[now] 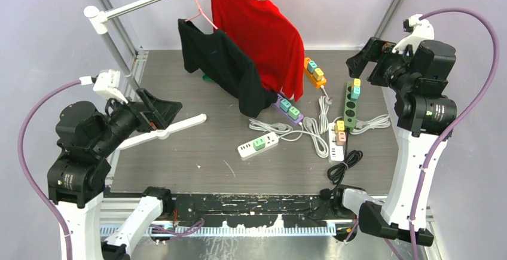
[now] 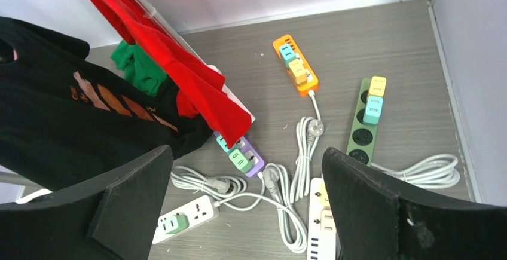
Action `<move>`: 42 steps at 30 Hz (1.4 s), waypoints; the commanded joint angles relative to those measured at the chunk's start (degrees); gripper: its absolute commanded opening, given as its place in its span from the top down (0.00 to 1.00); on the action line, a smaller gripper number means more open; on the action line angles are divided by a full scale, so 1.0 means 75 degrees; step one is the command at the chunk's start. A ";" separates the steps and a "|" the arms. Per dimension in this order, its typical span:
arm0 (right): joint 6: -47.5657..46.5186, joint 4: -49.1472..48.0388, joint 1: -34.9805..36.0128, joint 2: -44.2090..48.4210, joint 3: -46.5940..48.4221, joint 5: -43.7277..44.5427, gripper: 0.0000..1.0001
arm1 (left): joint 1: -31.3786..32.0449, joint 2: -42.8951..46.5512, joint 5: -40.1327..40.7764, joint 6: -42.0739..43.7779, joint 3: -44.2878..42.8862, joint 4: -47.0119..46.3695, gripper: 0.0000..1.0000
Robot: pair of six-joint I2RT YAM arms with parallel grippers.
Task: Pull the plug off the socket
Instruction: Remove the plug from the socket.
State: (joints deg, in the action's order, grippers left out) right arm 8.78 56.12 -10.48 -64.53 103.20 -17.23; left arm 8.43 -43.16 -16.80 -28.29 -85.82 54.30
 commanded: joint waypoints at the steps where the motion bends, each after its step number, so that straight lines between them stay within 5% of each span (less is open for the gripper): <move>1: 0.0429 0.0040 -0.0317 0.0062 -0.0070 -0.0237 0.00 | -0.0076 0.0235 -0.0399 -0.0781 0.0389 -0.0390 0.00; 7: 0.0550 -0.0011 -0.0553 0.0200 -0.0558 -0.0855 0.00 | -0.0110 0.0627 -0.0780 -0.1729 0.1416 -0.0984 0.00; 11: 0.0653 -0.0233 -0.0622 0.0321 -0.1177 -0.1687 0.00 | -0.0116 0.0651 -0.1968 -0.2234 0.2165 -0.1756 0.00; 16: -0.0007 -0.0326 -0.0657 0.0389 -0.2038 -0.3476 0.00 | 0.0279 0.0461 -0.2152 -0.1701 0.2496 -0.1469 0.01; 20: -0.1036 -0.0013 -0.0666 0.0458 -0.2667 -0.5233 0.00 | 0.1540 0.0089 -0.1352 -0.1316 0.2846 -0.1506 0.07; 25: -0.4603 0.1786 -0.0672 0.0501 -0.3172 -0.7286 0.00 | 0.4583 -0.1015 0.1126 -0.0243 0.2868 -0.1522 0.05; 28: -0.5504 0.2134 -0.0675 0.0609 -0.3625 -0.7531 0.00 | 0.5467 -0.1738 0.1600 0.0242 0.3140 -0.1803 0.02; 42: -0.8031 0.3543 -0.0677 0.0857 -0.4578 -0.6754 0.00 | 0.5554 -0.2728 0.1259 0.3118 0.6271 -0.6738 0.00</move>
State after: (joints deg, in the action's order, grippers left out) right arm -44.29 79.07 -15.40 -58.52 69.38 -68.34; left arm 49.89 -62.48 -6.31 -15.66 -42.39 22.68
